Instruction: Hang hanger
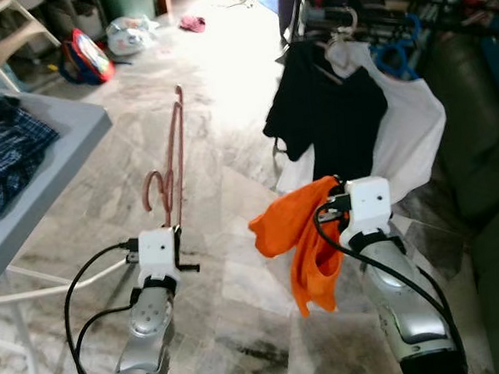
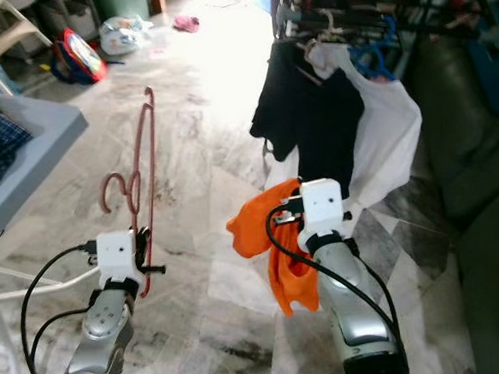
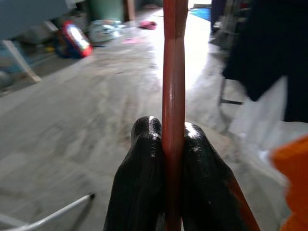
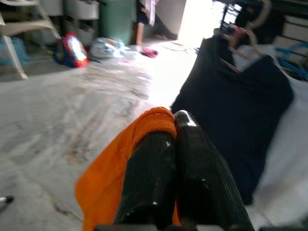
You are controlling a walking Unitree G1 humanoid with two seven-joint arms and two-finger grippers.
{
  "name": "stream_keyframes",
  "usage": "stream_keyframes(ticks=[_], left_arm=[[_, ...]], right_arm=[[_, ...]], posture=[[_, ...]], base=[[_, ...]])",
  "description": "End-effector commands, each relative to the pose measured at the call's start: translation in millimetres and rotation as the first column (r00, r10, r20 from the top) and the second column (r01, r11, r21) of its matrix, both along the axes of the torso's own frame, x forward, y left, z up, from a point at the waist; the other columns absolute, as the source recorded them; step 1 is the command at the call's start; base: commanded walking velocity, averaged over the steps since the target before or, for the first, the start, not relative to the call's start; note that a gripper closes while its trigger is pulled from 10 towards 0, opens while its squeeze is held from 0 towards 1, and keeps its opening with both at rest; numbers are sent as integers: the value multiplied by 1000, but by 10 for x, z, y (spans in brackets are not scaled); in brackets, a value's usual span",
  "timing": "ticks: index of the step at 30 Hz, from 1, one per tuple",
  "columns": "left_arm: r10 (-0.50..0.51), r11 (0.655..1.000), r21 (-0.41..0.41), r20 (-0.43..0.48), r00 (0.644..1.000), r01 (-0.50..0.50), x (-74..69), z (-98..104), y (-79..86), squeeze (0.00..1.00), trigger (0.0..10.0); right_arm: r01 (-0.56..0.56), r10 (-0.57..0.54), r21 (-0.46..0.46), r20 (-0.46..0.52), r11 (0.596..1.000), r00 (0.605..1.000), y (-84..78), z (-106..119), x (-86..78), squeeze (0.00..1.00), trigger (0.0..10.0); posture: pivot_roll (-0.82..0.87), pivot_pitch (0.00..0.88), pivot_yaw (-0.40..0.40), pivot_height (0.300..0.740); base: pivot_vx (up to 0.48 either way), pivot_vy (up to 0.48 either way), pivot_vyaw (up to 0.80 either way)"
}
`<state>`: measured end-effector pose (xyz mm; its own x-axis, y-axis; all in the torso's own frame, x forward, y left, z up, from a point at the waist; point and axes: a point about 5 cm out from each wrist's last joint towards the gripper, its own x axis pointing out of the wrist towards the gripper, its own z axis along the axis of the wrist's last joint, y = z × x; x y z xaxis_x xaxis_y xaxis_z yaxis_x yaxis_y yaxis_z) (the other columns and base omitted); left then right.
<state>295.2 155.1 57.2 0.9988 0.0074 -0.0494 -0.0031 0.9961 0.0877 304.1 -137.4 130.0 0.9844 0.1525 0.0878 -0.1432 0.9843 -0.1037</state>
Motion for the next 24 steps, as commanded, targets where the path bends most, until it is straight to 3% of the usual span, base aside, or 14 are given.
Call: stream_keyframes(ticks=[1,13,19,24], left_arm=[[13,1000,17,-18,1000,-13,-16,-43,34,0,10000],[16,999,49,-20,1000,-15,-5,-32,93,0,10000],[30,988,153,1,1000,-29,13,6,160,0,10000],[31,984,176,1,1000,-31,25,13,205,0,10000]], right_arm=[[-28,28,3,42,1000,999,43,79,-14,0,10000],[-41,38,48,54,998,998,116,85,-20,0,10000],[-56,50,80,77,995,996,164,119,-14,0,10000],[-50,42,97,84,994,996,184,116,-2,0,10000]], posture=[[58,155,-60,740],[76,159,-35,740],[88,157,-21,740],[104,150,-5,740]], base=[[0,0,800],[0,0,800],[0,0,800],[0,0,800]])
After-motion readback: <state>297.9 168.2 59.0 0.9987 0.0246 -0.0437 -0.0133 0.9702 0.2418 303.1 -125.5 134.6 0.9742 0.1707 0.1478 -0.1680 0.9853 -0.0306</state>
